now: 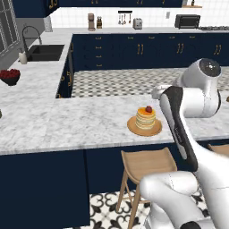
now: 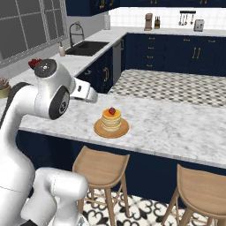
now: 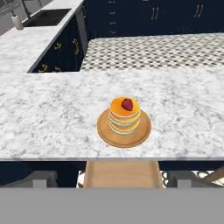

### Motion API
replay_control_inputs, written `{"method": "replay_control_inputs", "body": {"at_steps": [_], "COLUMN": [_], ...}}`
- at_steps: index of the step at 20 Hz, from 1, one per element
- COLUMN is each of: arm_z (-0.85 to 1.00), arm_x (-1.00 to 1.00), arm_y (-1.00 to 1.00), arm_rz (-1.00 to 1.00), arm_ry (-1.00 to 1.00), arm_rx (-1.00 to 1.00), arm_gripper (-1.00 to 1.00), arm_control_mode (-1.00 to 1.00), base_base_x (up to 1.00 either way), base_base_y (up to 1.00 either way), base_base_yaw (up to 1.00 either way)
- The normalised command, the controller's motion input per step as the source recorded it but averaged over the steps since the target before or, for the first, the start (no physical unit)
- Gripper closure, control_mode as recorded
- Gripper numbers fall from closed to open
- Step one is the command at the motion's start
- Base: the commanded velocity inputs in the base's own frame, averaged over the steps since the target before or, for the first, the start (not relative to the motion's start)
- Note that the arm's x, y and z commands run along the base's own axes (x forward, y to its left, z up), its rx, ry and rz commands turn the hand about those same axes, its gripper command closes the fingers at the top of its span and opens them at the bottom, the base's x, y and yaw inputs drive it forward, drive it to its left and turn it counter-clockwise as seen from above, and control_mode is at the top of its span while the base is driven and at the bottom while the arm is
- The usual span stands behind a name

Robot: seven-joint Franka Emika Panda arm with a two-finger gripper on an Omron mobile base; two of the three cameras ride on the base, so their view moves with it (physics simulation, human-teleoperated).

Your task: Take the strawberry from the fridge and place it on top of the pancake, located on the dining counter.

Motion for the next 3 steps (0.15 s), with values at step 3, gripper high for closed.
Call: {"method": "replay_control_inputs", "body": {"at_steps": [3], "arm_z": [0.46], "arm_x": [-1.0], "arm_y": [0.05], "arm_rz": [0.0], "arm_ry": [-0.18], "arm_rx": [0.0], "arm_gripper": [-1.0], "arm_control_mode": [-1.0], "base_base_x": [0.0], "base_base_y": [0.0], "base_base_yaw": [0.0]}}
